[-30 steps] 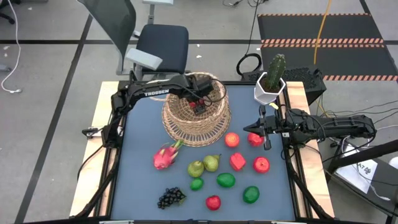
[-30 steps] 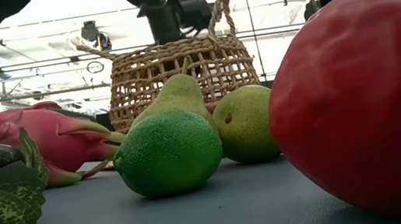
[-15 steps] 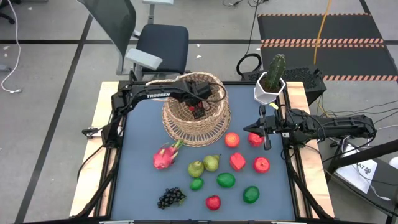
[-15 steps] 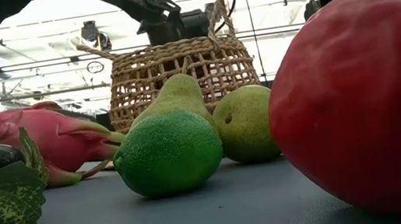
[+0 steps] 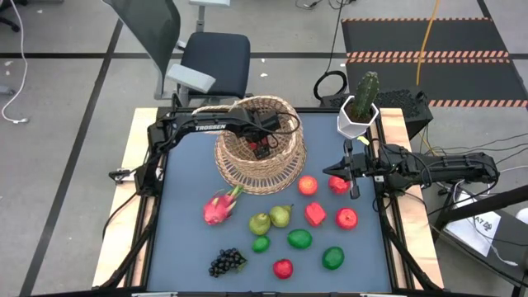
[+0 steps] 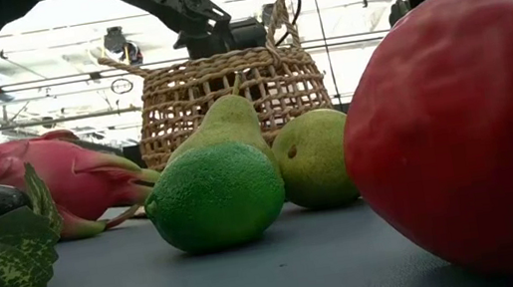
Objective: Build produce basket
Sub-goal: Put the apple into the basket
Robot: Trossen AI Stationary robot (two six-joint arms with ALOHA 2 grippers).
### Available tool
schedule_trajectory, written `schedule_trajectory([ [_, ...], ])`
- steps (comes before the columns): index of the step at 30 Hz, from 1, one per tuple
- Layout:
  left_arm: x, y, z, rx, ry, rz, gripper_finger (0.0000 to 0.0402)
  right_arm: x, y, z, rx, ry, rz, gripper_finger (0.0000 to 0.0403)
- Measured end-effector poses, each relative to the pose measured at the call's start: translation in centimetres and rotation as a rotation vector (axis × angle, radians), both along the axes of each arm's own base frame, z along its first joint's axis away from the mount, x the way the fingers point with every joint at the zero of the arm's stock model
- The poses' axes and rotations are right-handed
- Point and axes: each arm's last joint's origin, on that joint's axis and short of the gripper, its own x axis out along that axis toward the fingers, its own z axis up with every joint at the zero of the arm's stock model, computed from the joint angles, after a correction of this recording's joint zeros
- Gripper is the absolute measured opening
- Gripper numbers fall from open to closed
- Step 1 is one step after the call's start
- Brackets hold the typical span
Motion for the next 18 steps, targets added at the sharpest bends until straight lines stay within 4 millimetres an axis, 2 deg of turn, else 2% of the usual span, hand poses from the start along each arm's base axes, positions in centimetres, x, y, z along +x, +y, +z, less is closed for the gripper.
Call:
schedule_trajectory([
  [10,0.0,-0.01,0.0,-0.006,-0.003,0.005,0.0369,0.0,0.0,0.0,0.0,0.0,0.0,0.0],
  [15,0.06,-0.16,-0.01,-0.025,-0.012,0.007,0.0394,0.0,0.0,0.0,0.0,0.0,0.0,0.0],
  [18,0.07,-0.18,-0.01,-0.026,-0.015,0.014,0.0393,0.0,0.0,-0.01,0.0,0.001,0.0,0.0],
])
